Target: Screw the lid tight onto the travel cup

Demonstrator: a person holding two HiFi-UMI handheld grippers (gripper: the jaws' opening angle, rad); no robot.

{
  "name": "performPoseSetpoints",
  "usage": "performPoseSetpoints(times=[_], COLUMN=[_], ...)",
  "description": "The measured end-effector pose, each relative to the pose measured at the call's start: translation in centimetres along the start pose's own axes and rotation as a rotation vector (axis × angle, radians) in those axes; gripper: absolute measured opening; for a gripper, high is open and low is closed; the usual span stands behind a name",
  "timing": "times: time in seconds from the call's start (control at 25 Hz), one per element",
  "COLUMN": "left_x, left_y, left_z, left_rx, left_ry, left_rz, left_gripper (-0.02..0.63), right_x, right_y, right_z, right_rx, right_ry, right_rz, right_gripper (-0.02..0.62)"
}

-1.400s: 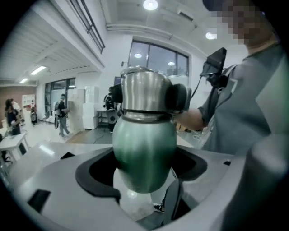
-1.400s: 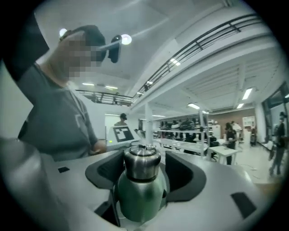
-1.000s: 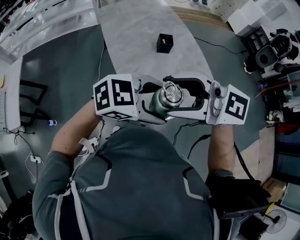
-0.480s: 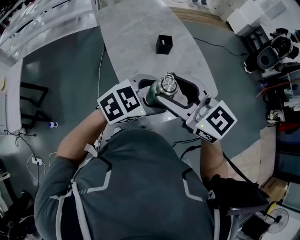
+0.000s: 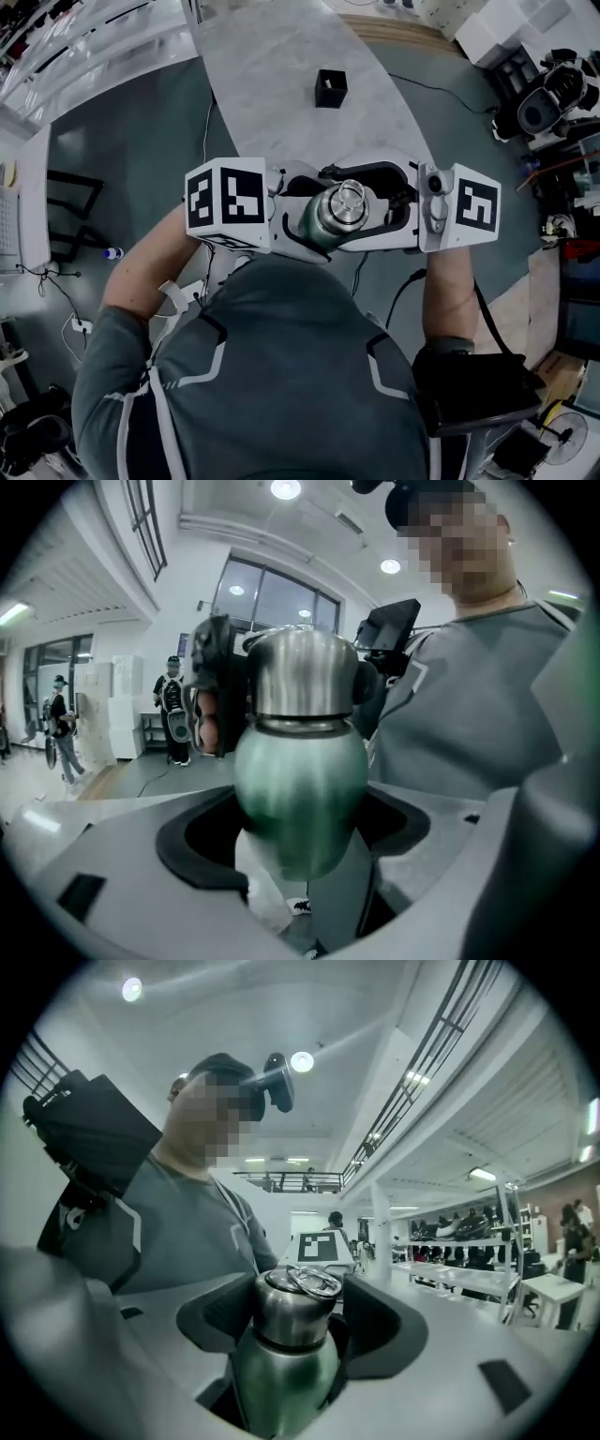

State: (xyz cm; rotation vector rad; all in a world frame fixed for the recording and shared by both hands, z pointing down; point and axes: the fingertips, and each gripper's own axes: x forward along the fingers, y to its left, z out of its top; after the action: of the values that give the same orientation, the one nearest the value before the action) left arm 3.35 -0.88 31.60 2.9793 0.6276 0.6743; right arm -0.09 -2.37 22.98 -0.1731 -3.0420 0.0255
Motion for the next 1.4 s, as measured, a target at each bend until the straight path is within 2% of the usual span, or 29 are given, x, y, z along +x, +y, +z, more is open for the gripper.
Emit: performPoseSetpoints(times=[0.08,0.16,0.24,0.36,0.4,0.44,0.52,0.68,0.8,0.88,0.96,1.0,1.08,1.24,1.32,1.4], left_x=[0.0,-0.1,-0.2,-0.6,-0.7,-0.5,0.0,0.0,-0.5,-0.3,-0.1,0.0,0.0,-0.5,-0.4,-0.1], left_y=[0.3,1.2,2.8,5.6,6.1,6.1,5.2,2.5,1.2,0.7,0.8,1.2,2.6,5.9,6.8,6.9], left_z=[0.1,-0.1,-0.7,-2.1,-2.5,-2.9,-2.8,-0.6,0.2,0.3,0.4,0.3,-0.3,-3.3,-4.3,-4.8], left_rx=[-0.010,-0.038,-0.079,-0.134,-0.137,-0.134,-0.126,-0.075,-0.031,-0.012,-0.014,-0.028,-0.080,-0.179,-0.207,-0.206], left_ry=[-0.001,-0.001,0.012,0.059,0.078,0.090,0.069,-0.030,-0.041,-0.028,-0.018,-0.014,0.006,0.100,0.113,0.119], left_rz=[0.017,0.070,0.171,0.364,0.402,0.411,0.354,0.165,0.065,0.030,0.040,0.066,0.161,0.405,0.460,0.468], left_gripper=[0.374,0.374,0.374,0.374,0.374,0.374,0.374,0.374,0.374,0.374,0.374,0.374,0.374,0.374,0.374,0.374], right_x=[0.0,-0.1,-0.6,-1.7,-1.8,-1.7,-1.3,-1.3,-0.8,-0.3,0.0,0.0,-0.4,-1.4,-1.9,-1.9], right_y=[-0.3,-1.2,-2.7,-5.1,-5.5,-5.5,-4.6,-2.5,-1.2,-0.7,-0.7,-1.0,-2.3,-5.4,-6.3,-6.3], right_z=[0.3,0.8,0.5,-0.9,-1.3,-1.6,-1.6,0.2,-0.3,-0.1,0.7,1.1,0.7,-2.2,-3.4,-3.8], right_rx=[0.022,0.011,0.000,0.028,0.030,0.019,-0.018,-0.034,0.014,0.020,0.008,-0.004,-0.012,0.033,0.080,0.067], right_ry=[-0.034,-0.092,-0.111,-0.094,-0.085,-0.072,-0.055,-0.111,-0.055,-0.041,-0.074,-0.094,-0.093,-0.042,-0.061,-0.057], right_rz=[-0.006,-0.072,-0.216,-0.524,-0.599,-0.635,-0.596,-0.326,-0.147,-0.068,-0.043,-0.065,-0.183,-0.528,-0.667,-0.699], right_gripper=[0.288,0.285,0.284,0.282,0.282,0.284,0.285,0.301,0.302,0.301,0.278,0.276,0.276,0.275,0.274,0.275])
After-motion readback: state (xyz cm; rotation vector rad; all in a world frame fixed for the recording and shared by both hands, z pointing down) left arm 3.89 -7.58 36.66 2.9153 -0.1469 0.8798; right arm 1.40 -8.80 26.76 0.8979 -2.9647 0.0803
